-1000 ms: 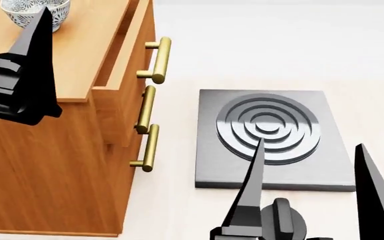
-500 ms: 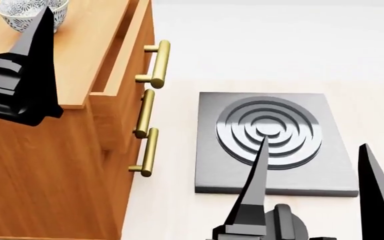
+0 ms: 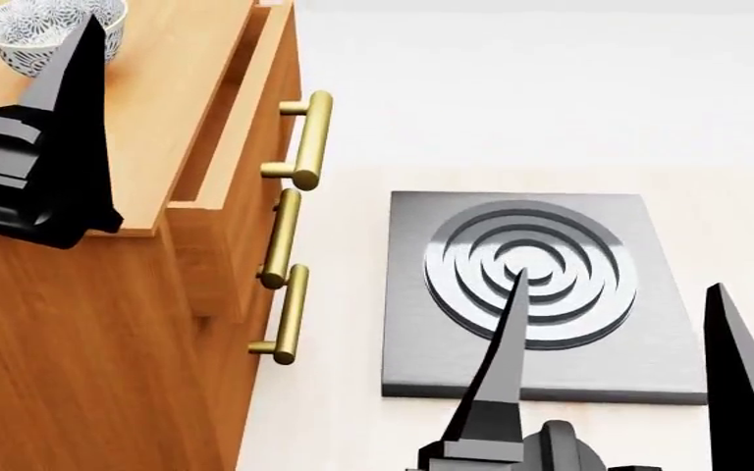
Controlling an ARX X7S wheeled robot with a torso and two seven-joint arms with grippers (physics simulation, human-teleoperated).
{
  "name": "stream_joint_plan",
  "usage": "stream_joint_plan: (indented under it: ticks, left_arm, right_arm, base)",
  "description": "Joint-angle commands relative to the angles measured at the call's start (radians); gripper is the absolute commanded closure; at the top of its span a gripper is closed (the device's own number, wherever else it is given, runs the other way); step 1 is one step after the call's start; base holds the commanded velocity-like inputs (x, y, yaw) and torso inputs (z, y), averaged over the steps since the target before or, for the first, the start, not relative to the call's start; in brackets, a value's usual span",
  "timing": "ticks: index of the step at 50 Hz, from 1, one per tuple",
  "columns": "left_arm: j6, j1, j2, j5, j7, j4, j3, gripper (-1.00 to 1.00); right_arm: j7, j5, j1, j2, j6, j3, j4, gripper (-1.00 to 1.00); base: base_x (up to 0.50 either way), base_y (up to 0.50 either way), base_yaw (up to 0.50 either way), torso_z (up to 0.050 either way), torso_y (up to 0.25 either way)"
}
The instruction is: Pick the akita bowl on the wooden cabinet and place it on the plate.
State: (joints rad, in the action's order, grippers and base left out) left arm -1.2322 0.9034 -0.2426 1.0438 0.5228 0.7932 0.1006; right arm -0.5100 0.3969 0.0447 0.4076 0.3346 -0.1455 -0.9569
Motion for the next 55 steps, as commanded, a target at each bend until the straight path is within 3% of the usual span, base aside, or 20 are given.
stream_joint_plan:
  ticks: [1,5,15,27,31,46,55]
  left_arm:
    - [-0.016,0.029,-0.004,0.027,0.031,-0.007,-0.002,-1.00]
    - [-0.042,0.070,0.000,0.055,0.065,-0.031,0.011,-1.00]
    - [-0.258,0.260,0.041,0.204,0.343,-0.244,0.084,-1.00]
    - [-0.224,0.357,0.061,0.248,0.310,-0.421,0.088,-1.00]
    - [-0.212,0.420,0.018,0.164,0.272,-0.440,-0.020,-1.00]
    - [-0.166,0.607,0.043,0.102,0.194,-0.645,-0.138,-1.00]
    - [-0.082,0.711,0.045,0.009,0.059,-0.837,-0.248,-1.00]
  right_arm:
    - [-0.011,0.005,0.002,0.009,-0.003,-0.006,0.001,-1.00]
    - [-0.013,0.005,0.004,0.011,-0.005,-0.012,0.005,-1.00]
    - [-0.015,0.010,0.007,0.016,-0.013,-0.022,0.012,-1.00]
    - [-0.027,0.019,0.006,0.027,-0.014,-0.014,0.000,-1.00]
    - [-0.029,0.015,0.008,0.027,-0.014,-0.021,0.004,-1.00]
    - [-0.035,0.025,0.011,0.033,-0.016,-0.025,0.000,-1.00]
    - [-0.034,0.026,0.010,0.034,-0.026,-0.031,0.008,-1.00]
  base:
    - [0.00,0.00,0.00,0.000,0.000]
    - [0.00,0.00,0.00,0.000,0.000]
    - [0.00,0.00,0.00,0.000,0.000]
    - [0.00,0.00,0.00,0.000,0.000]
    - [0.00,0.00,0.00,0.000,0.000]
    - [0.00,0.00,0.00,0.000,0.000]
    - [0.00,0.00,0.00,0.000,0.000]
